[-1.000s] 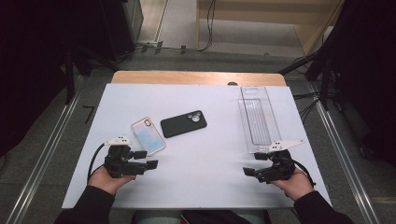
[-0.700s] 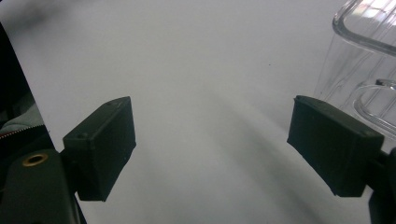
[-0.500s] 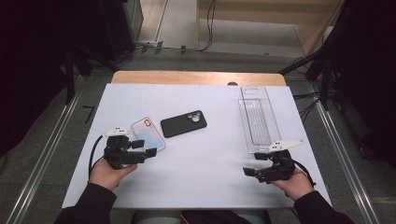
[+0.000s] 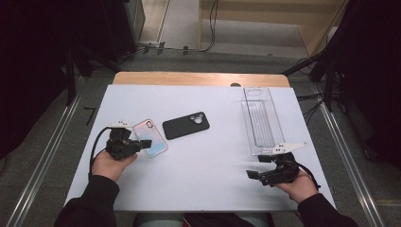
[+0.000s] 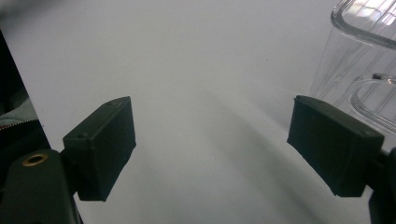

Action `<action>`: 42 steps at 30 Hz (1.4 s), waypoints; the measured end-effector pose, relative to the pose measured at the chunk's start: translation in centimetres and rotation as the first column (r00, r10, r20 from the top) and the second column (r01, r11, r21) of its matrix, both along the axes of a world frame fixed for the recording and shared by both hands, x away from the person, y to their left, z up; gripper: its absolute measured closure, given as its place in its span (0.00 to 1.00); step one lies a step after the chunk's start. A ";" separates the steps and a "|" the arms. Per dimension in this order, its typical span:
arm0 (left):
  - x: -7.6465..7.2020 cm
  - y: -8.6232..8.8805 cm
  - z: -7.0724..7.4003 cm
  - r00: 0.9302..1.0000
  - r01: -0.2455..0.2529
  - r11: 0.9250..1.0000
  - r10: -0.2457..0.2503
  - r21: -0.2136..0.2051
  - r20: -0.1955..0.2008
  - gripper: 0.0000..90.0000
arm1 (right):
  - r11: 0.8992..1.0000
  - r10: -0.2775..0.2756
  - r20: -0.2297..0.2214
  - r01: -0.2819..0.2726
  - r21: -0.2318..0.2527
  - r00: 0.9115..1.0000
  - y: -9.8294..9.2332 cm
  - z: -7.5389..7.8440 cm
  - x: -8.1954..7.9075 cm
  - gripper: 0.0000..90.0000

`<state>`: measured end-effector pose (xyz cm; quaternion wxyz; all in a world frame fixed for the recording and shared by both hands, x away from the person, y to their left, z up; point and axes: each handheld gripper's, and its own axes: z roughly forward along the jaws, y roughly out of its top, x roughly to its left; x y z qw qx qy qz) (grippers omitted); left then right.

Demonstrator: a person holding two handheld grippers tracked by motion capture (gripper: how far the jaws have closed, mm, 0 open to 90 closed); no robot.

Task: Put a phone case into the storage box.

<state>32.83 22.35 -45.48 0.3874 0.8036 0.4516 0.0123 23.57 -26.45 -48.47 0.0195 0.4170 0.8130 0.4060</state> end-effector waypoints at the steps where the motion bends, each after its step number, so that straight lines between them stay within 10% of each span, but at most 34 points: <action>1: 0.1 -0.1 -0.2 1.000 0.002 1.000 -0.002 0.006 -0.005 1.00 | 1.000 0.000 0.000 0.000 0.000 1.000 0.0 0.0 0.0 0.15; 14: 0.4 -1.1 -2.6 0.997 0.019 0.995 -0.011 0.103 -0.079 1.00 | 1.000 -0.003 -0.002 0.003 -0.002 1.000 0.0 0.0 -0.1 0.15; 42: 0.8 2.3 -3.1 0.990 -0.053 0.994 0.066 0.099 -0.128 1.00 | 1.000 -0.007 -0.005 0.007 0.004 1.000 -0.1 0.1 -0.1 0.15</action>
